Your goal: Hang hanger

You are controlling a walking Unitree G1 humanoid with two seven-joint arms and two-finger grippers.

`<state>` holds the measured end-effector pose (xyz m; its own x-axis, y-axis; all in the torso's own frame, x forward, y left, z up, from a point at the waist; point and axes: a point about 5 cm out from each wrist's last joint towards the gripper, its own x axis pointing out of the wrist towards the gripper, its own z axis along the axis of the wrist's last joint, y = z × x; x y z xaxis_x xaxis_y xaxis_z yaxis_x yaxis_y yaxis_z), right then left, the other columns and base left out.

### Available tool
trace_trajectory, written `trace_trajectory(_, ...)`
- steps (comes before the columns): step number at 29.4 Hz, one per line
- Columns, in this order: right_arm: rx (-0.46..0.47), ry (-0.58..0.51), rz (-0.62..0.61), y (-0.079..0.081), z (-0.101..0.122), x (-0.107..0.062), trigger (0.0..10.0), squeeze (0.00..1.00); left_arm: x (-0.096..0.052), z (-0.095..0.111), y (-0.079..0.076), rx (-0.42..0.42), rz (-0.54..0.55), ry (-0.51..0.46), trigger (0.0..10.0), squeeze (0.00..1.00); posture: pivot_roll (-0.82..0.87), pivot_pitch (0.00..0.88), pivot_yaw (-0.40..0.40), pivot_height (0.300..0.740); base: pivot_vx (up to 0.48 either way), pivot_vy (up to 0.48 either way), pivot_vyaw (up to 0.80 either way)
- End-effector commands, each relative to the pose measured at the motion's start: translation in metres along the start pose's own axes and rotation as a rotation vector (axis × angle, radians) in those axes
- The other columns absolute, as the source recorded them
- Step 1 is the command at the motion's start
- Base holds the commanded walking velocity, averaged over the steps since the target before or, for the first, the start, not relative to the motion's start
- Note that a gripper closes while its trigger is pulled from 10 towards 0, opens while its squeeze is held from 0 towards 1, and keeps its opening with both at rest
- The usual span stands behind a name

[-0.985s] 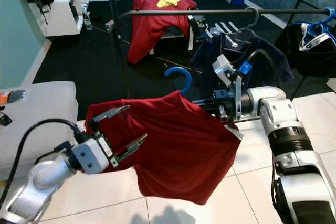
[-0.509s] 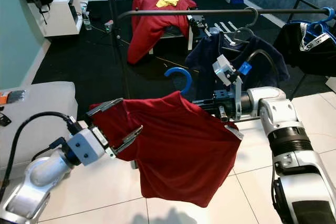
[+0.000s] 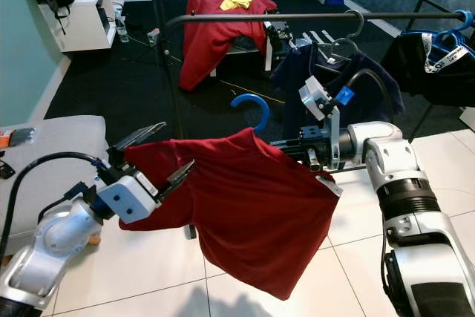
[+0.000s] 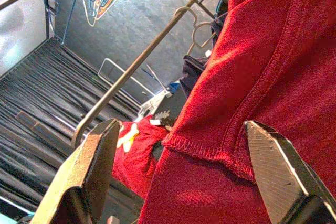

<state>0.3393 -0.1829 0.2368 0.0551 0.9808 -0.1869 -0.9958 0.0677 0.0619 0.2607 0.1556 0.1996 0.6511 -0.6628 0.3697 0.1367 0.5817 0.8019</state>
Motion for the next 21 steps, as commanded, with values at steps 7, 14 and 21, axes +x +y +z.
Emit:
trace_trajectory(7, -0.032, -0.013, 0.004, 0.000, 0.007, 0.000, 10.0, 0.00, 0.000, 0.000, -0.007, 0.030, -0.027, -0.010, 10.0, 0.00, 0.06, 0.104, -0.050, 0.740, 0.000, 0.000, 0.00)
trace_trajectory(14, -0.033, -0.010, 0.005, 0.000, 0.007, 0.000, 10.0, 0.00, -0.001, 0.000, -0.011, 0.043, -0.044, -0.020, 0.4, 0.00, 0.06, 0.098, -0.052, 0.740, 0.000, 0.000, 0.00)
trace_trajectory(21, -0.033, -0.011, 0.003, 0.000, 0.006, 0.000, 10.0, 0.00, -0.002, 0.002, -0.013, 0.057, -0.058, -0.029, 0.0, 0.00, 0.06, 0.094, -0.052, 0.740, 0.000, 0.000, 0.00)
